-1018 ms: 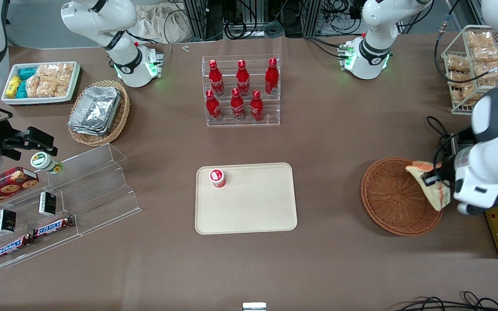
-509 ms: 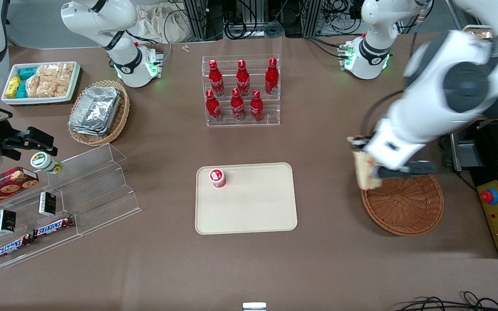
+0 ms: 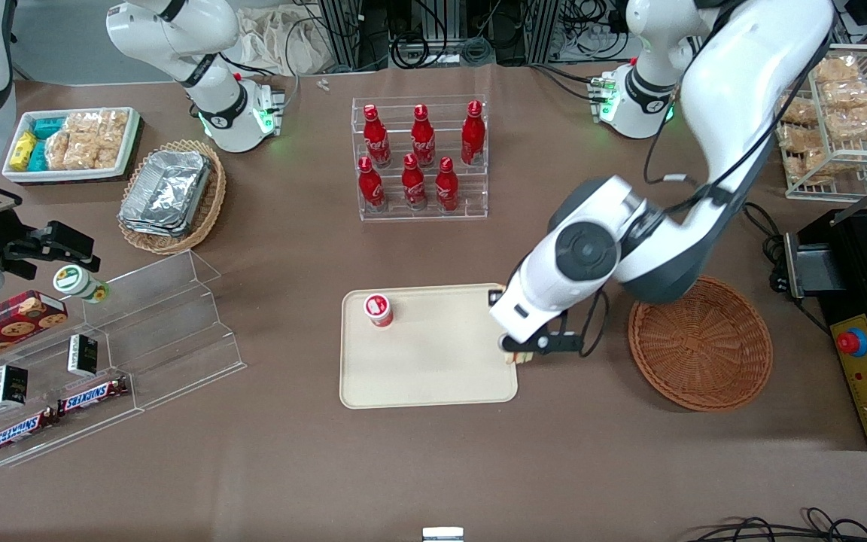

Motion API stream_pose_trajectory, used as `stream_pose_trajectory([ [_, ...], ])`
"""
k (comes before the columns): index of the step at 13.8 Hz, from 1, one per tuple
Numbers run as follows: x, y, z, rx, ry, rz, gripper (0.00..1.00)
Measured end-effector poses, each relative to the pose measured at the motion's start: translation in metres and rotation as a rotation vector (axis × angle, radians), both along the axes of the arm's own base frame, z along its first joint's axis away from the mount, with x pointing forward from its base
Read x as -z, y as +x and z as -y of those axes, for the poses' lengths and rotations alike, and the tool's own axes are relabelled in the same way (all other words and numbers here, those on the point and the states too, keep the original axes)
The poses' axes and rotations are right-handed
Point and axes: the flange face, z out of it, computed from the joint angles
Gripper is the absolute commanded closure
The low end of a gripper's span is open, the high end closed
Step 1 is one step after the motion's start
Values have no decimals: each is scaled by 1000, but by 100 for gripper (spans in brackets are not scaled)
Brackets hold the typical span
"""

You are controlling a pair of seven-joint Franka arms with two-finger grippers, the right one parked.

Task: Place sandwich from basket to tray
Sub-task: 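Lower the held sandwich onto the beige tray beside the red cup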

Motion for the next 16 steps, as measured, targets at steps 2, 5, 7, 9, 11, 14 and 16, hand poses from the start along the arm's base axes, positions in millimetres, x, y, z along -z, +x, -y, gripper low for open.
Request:
stream_pose_trajectory([
  [2,53,-1,20,-4,27,23,100],
  [5,99,-14,42,12,72,28,100],
  [7,109,-13,43,5,68,27,100],
  [9,118,-11,42,-17,54,31,100],
  [11,129,-11,43,-25,45,26,84],
  [14,132,-11,44,-26,39,26,0],
  [16,130,-10,44,-31,37,29,0],
])
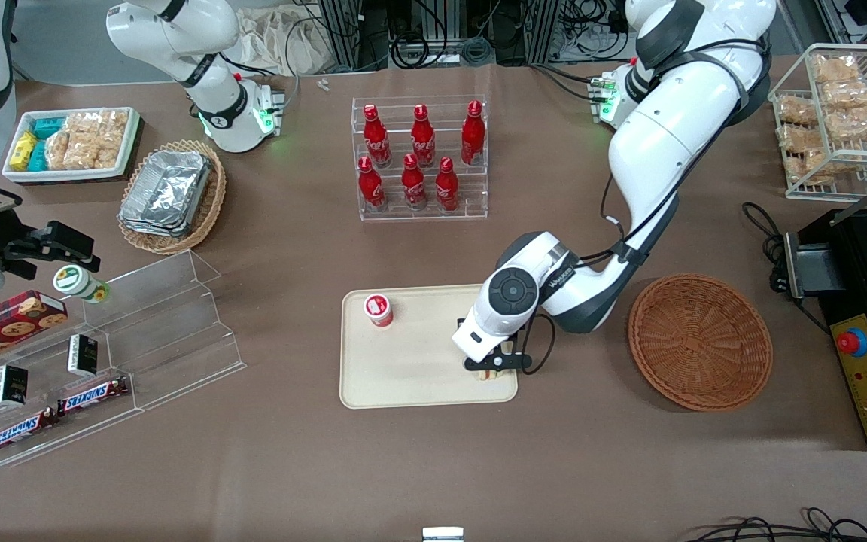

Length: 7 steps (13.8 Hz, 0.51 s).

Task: Place sandwich from basket to tray
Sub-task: 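Lower the held sandwich onto the beige tray beside the red cup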

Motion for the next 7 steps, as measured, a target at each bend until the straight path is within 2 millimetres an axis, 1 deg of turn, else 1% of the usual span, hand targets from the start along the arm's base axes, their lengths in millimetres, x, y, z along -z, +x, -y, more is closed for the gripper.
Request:
stream_pose_trajectory([
  [1,-3,2,0,-10,-3,5,0],
  [3,-20,10,-2,-31,-12,30,0],
  [5,-51,15,-5,-40,-7,61,0],
  [7,-95,15,-9,-44,23,85,0],
])
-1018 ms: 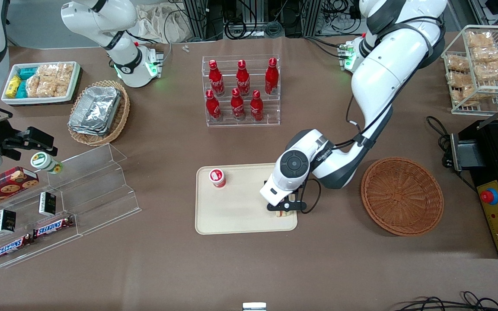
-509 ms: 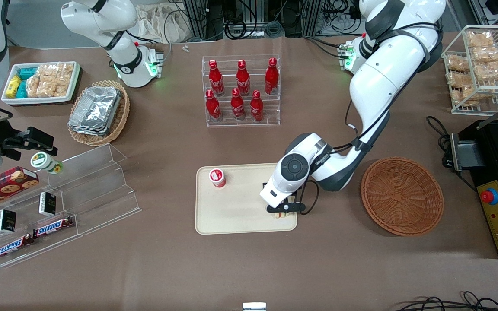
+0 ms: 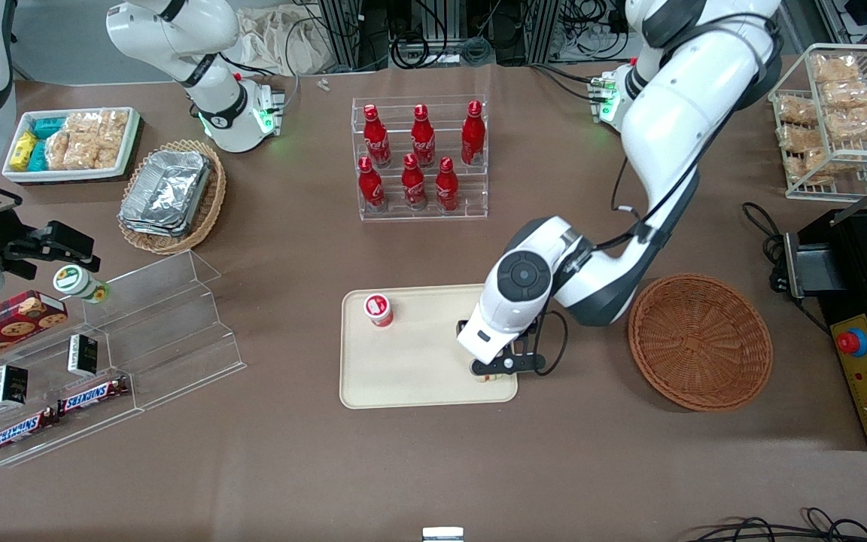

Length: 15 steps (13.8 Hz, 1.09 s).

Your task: Place sandwich from basket to tray

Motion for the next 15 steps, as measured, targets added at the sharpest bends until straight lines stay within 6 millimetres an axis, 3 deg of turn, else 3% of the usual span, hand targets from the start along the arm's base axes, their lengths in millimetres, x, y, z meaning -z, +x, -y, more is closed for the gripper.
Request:
stream_pose_trajectory([
  [5,-126,-22,-28,-30,125,43,1],
  [7,-169,-22,-59,-75,105,40,1],
  [13,-236,-7,-226,-9,90,-28,1],
  [15,-253,-16,-266,5,102,-35,1],
])
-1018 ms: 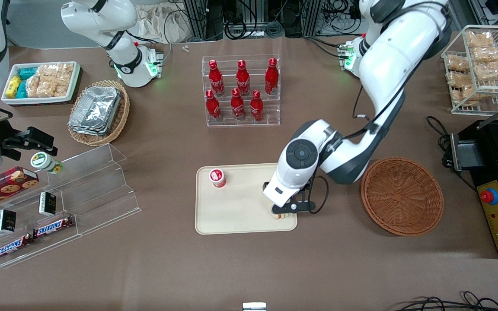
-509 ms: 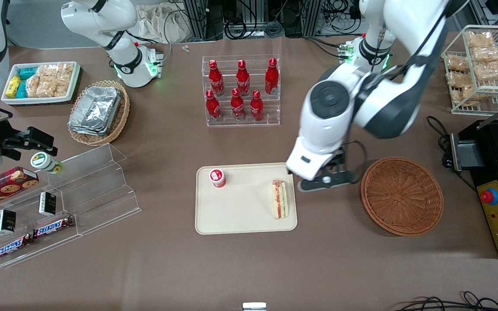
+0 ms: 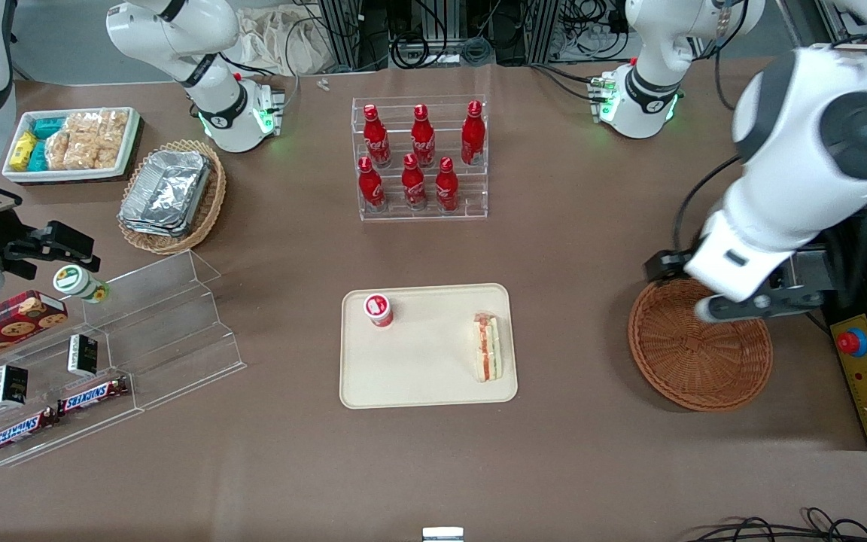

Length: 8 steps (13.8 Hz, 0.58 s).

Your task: Place sandwich from basket to tray

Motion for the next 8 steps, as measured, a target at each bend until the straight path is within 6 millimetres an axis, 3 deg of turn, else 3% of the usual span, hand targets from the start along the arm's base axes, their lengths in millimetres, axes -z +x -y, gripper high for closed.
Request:
stream_pose_trajectory([
  [5,-19,-8,-140,-5,-29,-31,1],
  [6,-18,-9,-156,-9,-33,-33,1],
  [8,-16,-9,-165,-19,-48,-36,1],
])
